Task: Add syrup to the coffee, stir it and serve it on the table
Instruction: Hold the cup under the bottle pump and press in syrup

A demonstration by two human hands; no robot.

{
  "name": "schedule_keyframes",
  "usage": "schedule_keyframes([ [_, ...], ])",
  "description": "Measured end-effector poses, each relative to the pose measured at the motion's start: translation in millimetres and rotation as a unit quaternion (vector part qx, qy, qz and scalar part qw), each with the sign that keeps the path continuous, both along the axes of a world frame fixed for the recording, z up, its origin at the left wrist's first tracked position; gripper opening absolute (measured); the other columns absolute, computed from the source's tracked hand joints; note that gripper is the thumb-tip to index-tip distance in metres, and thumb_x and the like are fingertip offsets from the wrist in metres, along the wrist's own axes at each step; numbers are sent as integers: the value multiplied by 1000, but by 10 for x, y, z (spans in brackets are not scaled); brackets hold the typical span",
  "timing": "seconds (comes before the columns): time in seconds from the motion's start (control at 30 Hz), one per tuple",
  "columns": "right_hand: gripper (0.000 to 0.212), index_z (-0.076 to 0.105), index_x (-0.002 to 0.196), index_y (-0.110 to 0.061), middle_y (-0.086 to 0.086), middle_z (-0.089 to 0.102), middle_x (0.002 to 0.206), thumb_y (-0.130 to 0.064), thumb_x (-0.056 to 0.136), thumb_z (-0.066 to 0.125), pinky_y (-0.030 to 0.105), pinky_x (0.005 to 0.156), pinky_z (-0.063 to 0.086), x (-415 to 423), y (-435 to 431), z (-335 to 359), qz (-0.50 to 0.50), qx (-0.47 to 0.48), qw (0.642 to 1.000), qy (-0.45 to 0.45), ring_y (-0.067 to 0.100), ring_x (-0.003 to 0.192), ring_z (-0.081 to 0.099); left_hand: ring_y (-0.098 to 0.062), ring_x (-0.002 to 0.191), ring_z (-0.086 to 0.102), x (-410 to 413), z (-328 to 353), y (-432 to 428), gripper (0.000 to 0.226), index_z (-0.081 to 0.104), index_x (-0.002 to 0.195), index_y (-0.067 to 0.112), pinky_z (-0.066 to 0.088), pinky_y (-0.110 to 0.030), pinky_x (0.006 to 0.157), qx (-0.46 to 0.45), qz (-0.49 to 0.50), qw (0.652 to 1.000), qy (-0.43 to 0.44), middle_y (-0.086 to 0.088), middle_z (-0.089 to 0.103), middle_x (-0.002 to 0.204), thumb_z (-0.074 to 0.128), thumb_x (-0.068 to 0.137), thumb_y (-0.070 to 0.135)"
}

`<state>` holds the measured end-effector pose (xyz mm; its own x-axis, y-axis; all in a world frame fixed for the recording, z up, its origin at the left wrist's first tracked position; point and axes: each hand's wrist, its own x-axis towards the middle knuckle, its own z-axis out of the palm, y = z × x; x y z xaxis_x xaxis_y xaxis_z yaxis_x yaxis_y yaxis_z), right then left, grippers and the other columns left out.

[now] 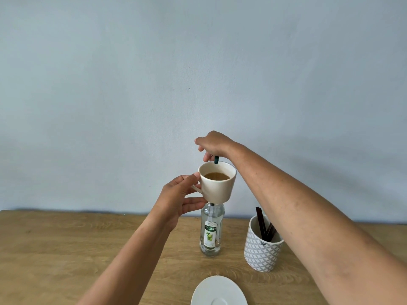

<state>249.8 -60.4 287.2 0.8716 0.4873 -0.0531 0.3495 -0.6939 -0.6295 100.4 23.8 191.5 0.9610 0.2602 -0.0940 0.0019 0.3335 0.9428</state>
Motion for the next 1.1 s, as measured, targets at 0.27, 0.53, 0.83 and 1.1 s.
schedule_keyframes([
  [0.27,46,62,106,-9,9,74,83,-46,87,44,39,86,50,-26,-28,28,10,17,1000,-2,25,82,68,-39,83,77,-34,-17,14,23,69,85,13,64,-34,63,3,1,1000,1,-14,79,94,72,89,35],
  [0.53,74,62,112,4,19,70,100,-60,94,31,46,94,47,-87,-159,92,-13,180,981,-73,23,82,63,-39,85,77,-97,-16,7,22,67,87,11,64,-34,64,-1,-4,1000,0,-15,77,97,71,90,33],
  [0.83,46,60,114,-8,13,68,105,-44,97,36,34,75,49,-285,-705,-327,-95,269,957,-48,28,92,65,-40,84,76,-184,-157,-61,25,67,92,10,64,-35,64,-17,-18,1000,11,-15,77,97,74,88,34],
  [1.1,37,71,100,-18,7,72,94,-36,99,38,33,68,50,-751,-1069,-1087,-95,307,944,73,18,77,63,-39,81,75,-310,-499,-210,22,64,81,13,66,-38,66,-29,-29,998,37,-16,72,102,68,93,31],
])
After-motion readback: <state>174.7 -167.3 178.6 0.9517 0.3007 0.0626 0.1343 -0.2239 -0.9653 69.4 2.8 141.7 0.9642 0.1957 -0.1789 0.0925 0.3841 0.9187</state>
